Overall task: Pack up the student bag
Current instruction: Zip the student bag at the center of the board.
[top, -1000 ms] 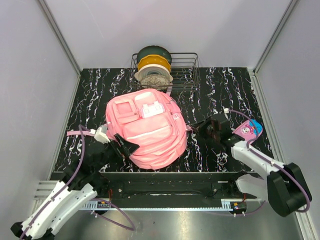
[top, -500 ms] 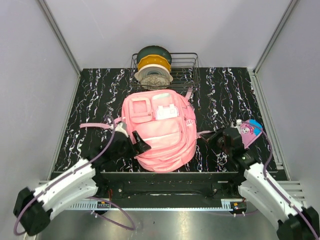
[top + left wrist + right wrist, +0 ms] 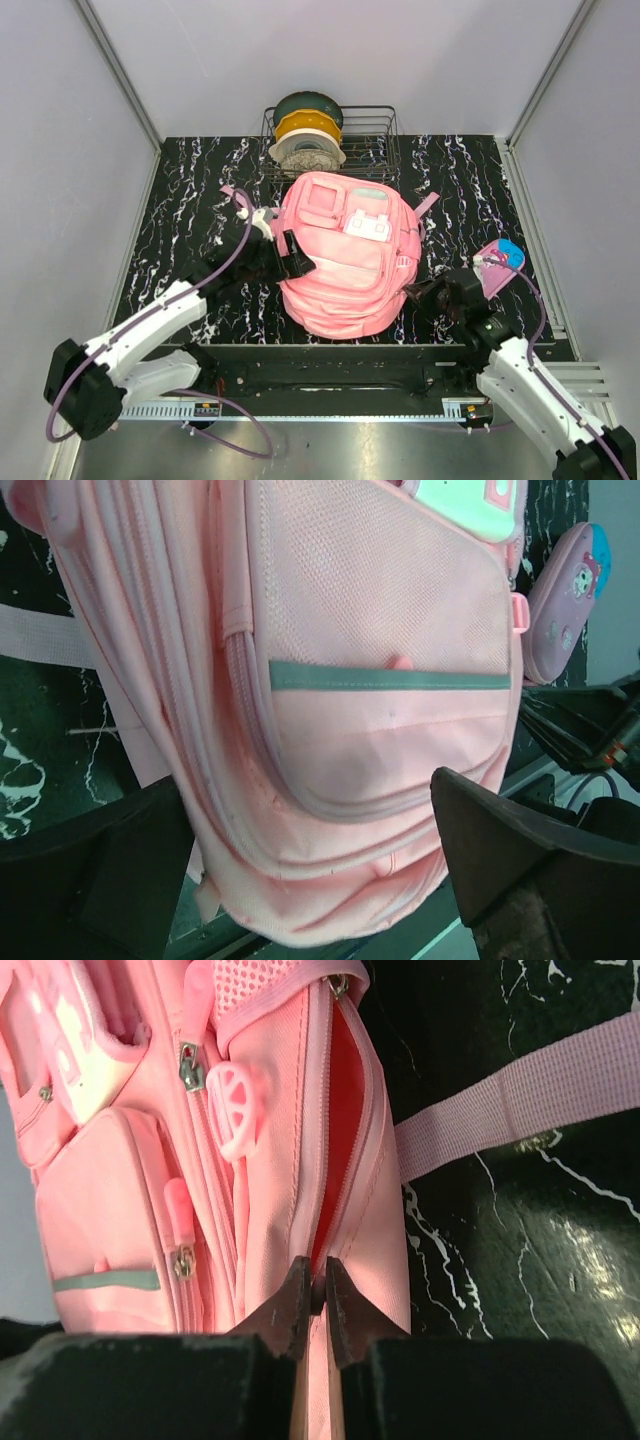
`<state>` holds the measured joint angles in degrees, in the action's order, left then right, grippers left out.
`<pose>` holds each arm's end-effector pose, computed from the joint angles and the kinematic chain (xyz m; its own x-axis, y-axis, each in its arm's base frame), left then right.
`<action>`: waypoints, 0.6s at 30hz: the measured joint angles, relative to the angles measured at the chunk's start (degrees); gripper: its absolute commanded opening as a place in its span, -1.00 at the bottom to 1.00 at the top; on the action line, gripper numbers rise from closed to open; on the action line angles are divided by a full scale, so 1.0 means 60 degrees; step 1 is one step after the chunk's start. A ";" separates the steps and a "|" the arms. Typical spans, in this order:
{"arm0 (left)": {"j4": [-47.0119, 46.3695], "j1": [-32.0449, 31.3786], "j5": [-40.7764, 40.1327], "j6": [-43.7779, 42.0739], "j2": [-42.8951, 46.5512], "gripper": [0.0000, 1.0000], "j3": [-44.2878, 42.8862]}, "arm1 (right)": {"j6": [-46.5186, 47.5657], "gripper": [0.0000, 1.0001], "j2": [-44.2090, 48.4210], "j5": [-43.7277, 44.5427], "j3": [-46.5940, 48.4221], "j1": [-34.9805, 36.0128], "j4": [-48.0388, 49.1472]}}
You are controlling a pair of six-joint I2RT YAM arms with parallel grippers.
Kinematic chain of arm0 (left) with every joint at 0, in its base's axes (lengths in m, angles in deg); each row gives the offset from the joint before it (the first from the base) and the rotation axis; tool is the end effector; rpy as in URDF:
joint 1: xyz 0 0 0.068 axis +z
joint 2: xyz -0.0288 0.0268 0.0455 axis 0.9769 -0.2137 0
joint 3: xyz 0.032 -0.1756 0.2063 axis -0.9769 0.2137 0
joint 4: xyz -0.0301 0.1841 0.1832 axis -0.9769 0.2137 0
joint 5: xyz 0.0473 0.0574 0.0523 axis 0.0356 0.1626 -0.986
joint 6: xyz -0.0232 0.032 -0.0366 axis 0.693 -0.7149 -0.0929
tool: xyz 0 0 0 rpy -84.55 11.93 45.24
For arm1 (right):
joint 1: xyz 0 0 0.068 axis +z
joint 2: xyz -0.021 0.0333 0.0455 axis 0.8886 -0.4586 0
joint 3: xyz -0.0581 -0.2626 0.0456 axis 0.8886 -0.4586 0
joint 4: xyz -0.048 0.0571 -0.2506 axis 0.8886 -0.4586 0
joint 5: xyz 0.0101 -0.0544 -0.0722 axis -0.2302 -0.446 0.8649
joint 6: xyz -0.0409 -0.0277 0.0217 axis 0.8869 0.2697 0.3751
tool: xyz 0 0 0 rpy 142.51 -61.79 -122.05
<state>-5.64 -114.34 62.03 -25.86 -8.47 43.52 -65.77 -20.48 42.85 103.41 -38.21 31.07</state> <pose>0.1792 -0.1382 0.2526 -0.8047 -0.2650 -0.5312 0.1393 0.7856 -0.6029 0.1217 0.0546 0.1806 -0.5649 0.7668 -0.3049 0.3527 0.5584 0.7509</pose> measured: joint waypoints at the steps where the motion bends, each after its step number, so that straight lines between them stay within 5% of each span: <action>1: 0.0087 0.0011 -0.0011 -0.0036 0.0197 0.98 0.0044 | 0.0000 -1.00 -0.0211 -0.0047 0.0000 0.0000 0.0138; 9: 0.1264 0.0018 -0.1024 0.0284 0.3508 0.98 0.1206 | -0.0018 -1.00 -0.2269 -0.0353 0.0026 0.0007 0.1563; 18: 0.1657 -0.0845 -0.0969 0.2178 0.5217 0.98 0.3180 | -0.0015 -1.00 -0.2652 -0.0379 0.0055 0.0018 0.1956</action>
<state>4.31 -119.42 56.22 -12.79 22.83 62.61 -65.86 -36.39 40.58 103.73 -38.10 42.81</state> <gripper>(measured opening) 0.988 0.098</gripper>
